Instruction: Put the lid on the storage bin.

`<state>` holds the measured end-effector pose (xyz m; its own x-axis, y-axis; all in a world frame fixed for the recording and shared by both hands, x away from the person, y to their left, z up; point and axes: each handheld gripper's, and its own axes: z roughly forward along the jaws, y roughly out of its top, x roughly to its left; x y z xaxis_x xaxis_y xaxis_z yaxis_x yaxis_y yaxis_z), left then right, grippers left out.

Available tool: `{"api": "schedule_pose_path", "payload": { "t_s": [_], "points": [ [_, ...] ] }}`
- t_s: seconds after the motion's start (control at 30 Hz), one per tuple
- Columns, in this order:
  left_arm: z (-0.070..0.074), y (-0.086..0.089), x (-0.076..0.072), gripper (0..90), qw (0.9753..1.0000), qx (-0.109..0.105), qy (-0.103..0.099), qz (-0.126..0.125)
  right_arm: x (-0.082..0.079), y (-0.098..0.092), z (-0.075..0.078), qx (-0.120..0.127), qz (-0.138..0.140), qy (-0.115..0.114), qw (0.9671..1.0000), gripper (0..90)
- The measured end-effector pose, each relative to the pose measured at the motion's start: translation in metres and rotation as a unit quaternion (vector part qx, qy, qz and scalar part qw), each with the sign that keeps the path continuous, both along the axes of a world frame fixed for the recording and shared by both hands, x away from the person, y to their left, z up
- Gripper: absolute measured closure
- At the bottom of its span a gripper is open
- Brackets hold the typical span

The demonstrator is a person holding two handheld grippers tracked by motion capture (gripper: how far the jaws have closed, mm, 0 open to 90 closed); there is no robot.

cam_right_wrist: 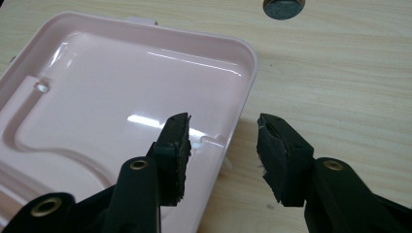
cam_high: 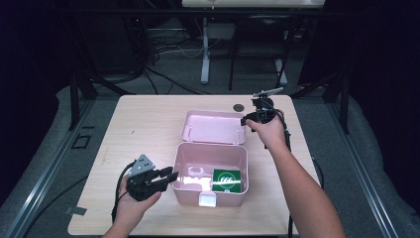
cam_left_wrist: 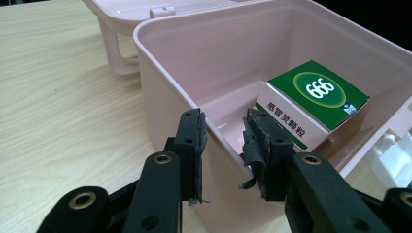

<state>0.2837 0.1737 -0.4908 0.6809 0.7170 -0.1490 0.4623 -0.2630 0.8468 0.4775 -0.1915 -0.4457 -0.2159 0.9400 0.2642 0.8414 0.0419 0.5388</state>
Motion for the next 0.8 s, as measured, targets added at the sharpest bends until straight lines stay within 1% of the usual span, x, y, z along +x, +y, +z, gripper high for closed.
{"api": "schedule_pose_path", "payload": {
  "t_s": [0.03,0.07,0.1,0.13,0.17,0.3,0.33,0.5,0.53,0.63,0.67,0.7,0.73,0.77,0.8],
  "points": [
    [0.000,0.000,0.000,68.2,1.0000,0.000,0.000,0.000,0.000,0.000,0.000,0.000,0.000,0.000,1.0000,55.6],
    [0.000,0.000,0.000,68.2,1.0000,0.000,0.000,0.000,0.001,-0.001,0.000,-0.001,-0.001,0.007,1.0000,56.0],
    [0.000,0.000,0.000,68.3,1.0000,0.001,-0.001,0.000,0.003,-0.001,-0.002,0.003,-0.007,0.001,1.0000,56.2],
    [0.000,0.000,0.000,68.3,1.0000,0.000,-0.001,-0.001,0.007,-0.002,-0.002,0.004,-0.010,0.010,0.9999,56.3],
    [0.000,0.000,0.000,68.3,1.0000,0.000,-0.001,-0.001,0.009,-0.001,-0.005,0.009,-0.016,0.003,0.9998,56.5],
    [-0.001,-0.001,-0.001,68.4,1.0000,0.000,-0.004,0.002,0.014,-0.002,-0.009,0.006,-0.021,0.003,0.9998,57.1],
    [-0.001,0.000,-0.001,68.3,1.0000,-0.001,-0.003,0.001,0.016,-0.002,-0.010,0.009,-0.030,0.008,0.9995,57.9],
    [-0.002,0.000,0.000,68.2,1.0000,-0.006,-0.004,0.002,0.021,-0.002,-0.014,0.011,-0.039,0.012,0.9991,60.3],
    [-0.002,0.000,0.000,68.3,1.0000,-0.007,-0.004,0.002,0.023,-0.002,-0.016,0.014,-0.045,0.017,0.9987,62.1],
    [-0.002,0.000,0.000,68.3,1.0000,-0.007,-0.004,0.002,0.024,-0.002,-0.018,0.018,-0.049,0.021,0.9984,64.2],
    [-0.002,0.000,0.000,68.3,1.0000,-0.007,-0.004,0.002,0.025,-0.002,-0.017,0.017,-0.052,0.031,0.9980,65.2],
    [-0.002,0.000,0.000,68.3,1.0000,-0.007,-0.004,0.002,0.026,-0.002,-0.020,0.021,-0.052,0.024,0.9981,66.2],
    [-0.002,0.000,0.000,68.3,1.0000,-0.008,-0.004,0.002,0.026,-0.002,-0.020,0.021,-0.053,0.028,0.9979,67.0],
    [-0.002,0.000,-0.001,68.3,1.0000,-0.008,-0.004,0.002,0.027,-0.001,-0.021,0.014,-0.055,0.038,0.9977,68.5],
    [-0.002,0.000,-0.001,68.3,1.0000,-0.008,-0.004,0.003,0.027,-0.001,-0.021,0.014,-0.055,0.038,0.9977,68.5]
  ]
}}
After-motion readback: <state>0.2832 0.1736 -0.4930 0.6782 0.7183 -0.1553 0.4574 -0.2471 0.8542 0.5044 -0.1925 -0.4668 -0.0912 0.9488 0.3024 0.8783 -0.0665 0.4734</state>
